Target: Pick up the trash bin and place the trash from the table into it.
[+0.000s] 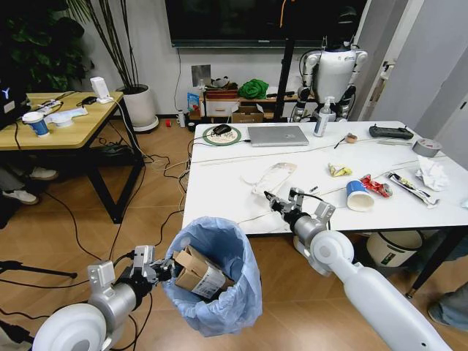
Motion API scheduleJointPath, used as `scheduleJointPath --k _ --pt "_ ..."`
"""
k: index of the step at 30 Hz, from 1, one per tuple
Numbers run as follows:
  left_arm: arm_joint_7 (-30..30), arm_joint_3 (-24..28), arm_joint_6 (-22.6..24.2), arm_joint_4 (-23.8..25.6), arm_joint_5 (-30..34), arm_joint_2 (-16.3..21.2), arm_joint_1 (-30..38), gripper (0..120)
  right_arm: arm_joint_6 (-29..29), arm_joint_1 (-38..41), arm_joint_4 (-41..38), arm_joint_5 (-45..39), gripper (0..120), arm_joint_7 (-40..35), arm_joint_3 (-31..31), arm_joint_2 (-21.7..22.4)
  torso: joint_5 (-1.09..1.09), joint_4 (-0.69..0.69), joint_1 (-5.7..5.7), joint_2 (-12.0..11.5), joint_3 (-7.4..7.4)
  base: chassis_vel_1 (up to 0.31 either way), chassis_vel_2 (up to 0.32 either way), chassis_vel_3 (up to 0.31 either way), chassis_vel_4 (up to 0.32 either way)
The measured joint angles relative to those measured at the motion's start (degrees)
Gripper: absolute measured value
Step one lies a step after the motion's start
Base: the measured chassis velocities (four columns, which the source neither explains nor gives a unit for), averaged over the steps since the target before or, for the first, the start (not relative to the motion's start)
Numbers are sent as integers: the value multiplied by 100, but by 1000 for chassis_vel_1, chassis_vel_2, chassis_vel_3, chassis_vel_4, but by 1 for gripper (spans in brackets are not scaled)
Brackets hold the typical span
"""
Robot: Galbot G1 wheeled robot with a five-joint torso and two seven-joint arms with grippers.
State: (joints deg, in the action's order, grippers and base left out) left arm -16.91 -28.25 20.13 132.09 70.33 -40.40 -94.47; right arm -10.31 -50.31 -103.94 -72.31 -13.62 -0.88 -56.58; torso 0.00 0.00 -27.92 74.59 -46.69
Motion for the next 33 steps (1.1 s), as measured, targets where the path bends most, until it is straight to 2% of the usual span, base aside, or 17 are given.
scheduleJointPath --k 27,33 --pt "-19 97 -2 -119 22 -180 203 0 285 -1 -1976 12 0 813 101 1063 0 0 0 0 0 0 0 0 0" --pt "-32 154 -1 -194 35 -238 302 0 348 -235 -2478 110 0 954 230 1450 0 0 0 0 0 0 0 0 0"
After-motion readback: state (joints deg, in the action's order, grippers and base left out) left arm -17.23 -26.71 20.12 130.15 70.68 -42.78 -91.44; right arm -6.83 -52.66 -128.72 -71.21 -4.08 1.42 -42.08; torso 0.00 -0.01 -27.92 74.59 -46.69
